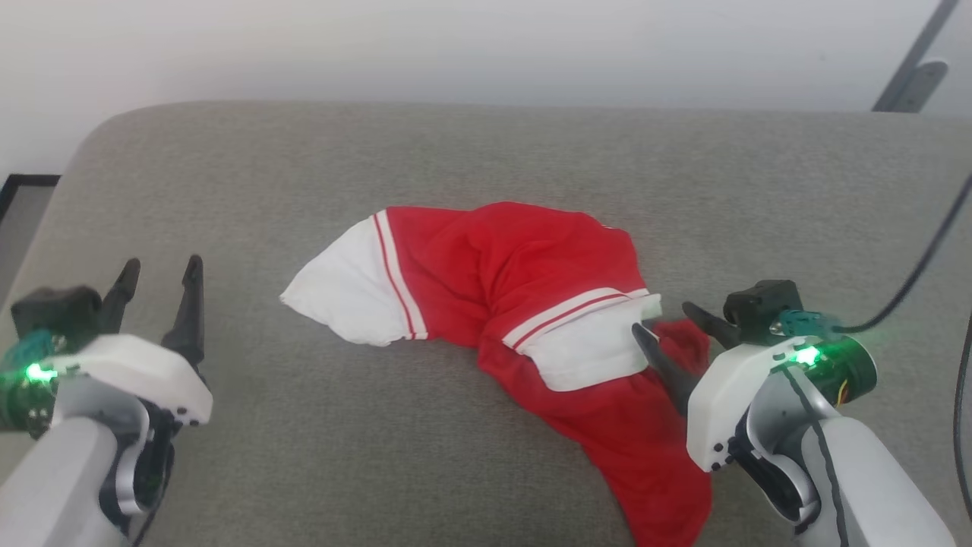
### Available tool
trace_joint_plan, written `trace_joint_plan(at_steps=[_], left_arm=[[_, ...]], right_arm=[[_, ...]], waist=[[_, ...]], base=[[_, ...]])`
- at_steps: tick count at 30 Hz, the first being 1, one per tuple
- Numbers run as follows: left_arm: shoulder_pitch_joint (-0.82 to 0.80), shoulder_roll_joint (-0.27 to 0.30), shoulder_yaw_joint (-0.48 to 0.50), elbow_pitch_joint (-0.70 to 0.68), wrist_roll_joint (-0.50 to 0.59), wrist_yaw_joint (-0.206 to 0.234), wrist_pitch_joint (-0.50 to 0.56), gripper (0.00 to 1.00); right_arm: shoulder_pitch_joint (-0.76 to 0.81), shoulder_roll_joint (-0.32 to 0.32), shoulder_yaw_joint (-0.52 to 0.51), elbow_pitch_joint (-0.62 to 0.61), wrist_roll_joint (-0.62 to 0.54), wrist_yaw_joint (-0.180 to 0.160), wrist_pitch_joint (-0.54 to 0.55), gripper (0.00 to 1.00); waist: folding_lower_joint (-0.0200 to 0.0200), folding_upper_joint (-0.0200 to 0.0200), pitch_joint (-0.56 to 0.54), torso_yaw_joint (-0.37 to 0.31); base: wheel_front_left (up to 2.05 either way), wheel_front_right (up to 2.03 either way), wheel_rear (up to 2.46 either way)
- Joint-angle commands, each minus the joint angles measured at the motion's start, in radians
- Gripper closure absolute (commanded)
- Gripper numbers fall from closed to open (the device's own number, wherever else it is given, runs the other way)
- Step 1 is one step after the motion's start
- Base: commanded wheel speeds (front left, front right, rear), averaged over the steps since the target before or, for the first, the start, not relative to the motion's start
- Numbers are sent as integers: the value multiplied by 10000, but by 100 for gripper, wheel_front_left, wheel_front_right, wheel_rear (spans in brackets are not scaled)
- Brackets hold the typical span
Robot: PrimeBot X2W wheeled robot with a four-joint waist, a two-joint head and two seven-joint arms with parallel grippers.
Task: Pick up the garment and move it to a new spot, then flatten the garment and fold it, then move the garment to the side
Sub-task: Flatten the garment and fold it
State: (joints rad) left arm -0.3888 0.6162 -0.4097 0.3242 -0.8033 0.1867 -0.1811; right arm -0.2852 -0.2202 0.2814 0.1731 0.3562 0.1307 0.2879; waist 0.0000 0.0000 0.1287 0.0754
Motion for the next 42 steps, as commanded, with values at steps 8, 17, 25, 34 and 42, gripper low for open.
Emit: trace_joint_plan(at_steps=[8, 17, 25, 34, 42], left_arm=[[1200, -582, 714, -482, -168, 20, -783, 0], [1803, -1606, 1991, -573, 509, -416, -846, 0], [2164, -2401, 3079, -369, 1145, -1060, -850, 0], [2315, -2896, 3864, -149, 1755, -1642, -849, 0], [2246, -3176, 4387, 81, 2283, -2105, -850, 0]], right_arm=[[-162, -320, 201, 146, 199, 2, 1324, 0], [-469, -527, 244, 473, 220, 1, 2215, 6], [-558, -772, 233, 261, 338, 1, 2490, 100], [-330, -1240, -341, -778, 657, 1, 3026, 100], [-207, -1934, -1749, -1445, 682, 1, 3588, 100]], waist=[[0, 0, 144, 761], [0, 0, 416, 1434], [0, 0, 489, 1574], [0, 0, 447, 1356], [0, 0, 383, 1136]], base=[[0, 0, 0], [0, 0, 0], [0, 0, 0], [0, 0, 0], [0, 0, 0]])
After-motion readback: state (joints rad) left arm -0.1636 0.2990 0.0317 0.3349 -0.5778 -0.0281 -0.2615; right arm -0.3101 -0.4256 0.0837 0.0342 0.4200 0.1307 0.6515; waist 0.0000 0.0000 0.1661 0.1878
